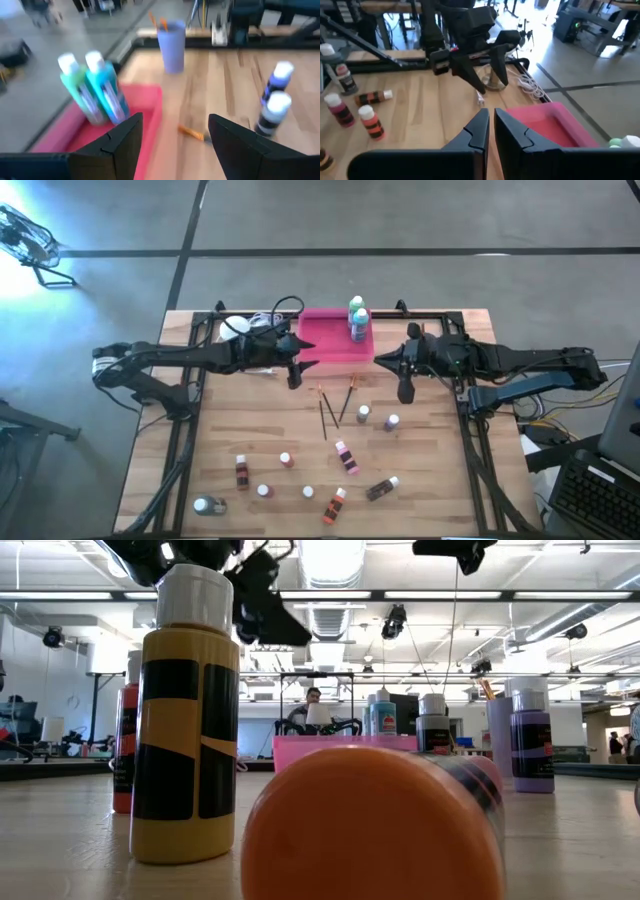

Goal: Pick & Place Paint Supplies
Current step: Put the black paint bottle into the pink bin

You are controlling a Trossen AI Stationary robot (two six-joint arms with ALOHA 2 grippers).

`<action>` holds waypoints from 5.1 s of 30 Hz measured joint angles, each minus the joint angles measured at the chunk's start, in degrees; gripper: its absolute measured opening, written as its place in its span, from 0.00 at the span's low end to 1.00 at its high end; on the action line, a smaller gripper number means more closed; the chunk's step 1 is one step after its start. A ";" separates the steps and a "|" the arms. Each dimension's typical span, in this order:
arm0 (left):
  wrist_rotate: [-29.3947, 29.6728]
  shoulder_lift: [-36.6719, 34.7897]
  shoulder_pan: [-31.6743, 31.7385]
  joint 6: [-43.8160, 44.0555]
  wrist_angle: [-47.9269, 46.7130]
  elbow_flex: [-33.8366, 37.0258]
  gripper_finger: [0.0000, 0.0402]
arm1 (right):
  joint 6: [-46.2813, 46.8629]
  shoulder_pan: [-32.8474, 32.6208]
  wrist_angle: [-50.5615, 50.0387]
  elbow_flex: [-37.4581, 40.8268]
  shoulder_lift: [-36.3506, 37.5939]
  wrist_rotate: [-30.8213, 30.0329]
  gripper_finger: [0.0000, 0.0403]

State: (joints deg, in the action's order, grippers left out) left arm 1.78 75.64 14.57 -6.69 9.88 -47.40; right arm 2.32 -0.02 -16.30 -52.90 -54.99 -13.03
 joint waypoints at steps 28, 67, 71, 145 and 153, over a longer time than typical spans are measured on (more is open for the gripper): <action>-4.64 -0.46 -3.19 18.03 -6.44 10.03 0.57 | 13.66 0.00 -1.93 -0.49 -11.70 -4.07 0.02; 5.86 -1.92 -75.50 94.93 -79.99 -23.68 0.57 | 4.68 -0.08 2.12 -0.44 -23.07 -8.05 0.02; 2.72 1.01 -75.97 98.41 -80.13 -26.04 0.57 | 4.53 -0.08 2.09 -0.44 -23.03 -8.00 0.02; 8.98 22.01 -88.87 129.78 -80.56 -29.16 0.61 | 3.30 -0.08 6.77 -0.44 -23.03 -8.09 0.02; 8.44 21.84 -88.43 128.45 -80.19 -29.05 0.74 | 3.26 -0.08 6.77 -0.44 -23.03 -8.09 0.02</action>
State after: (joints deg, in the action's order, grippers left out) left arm 10.22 97.47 -73.87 121.76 -70.31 -76.44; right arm 5.58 -0.10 -9.53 -53.34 -78.02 -21.12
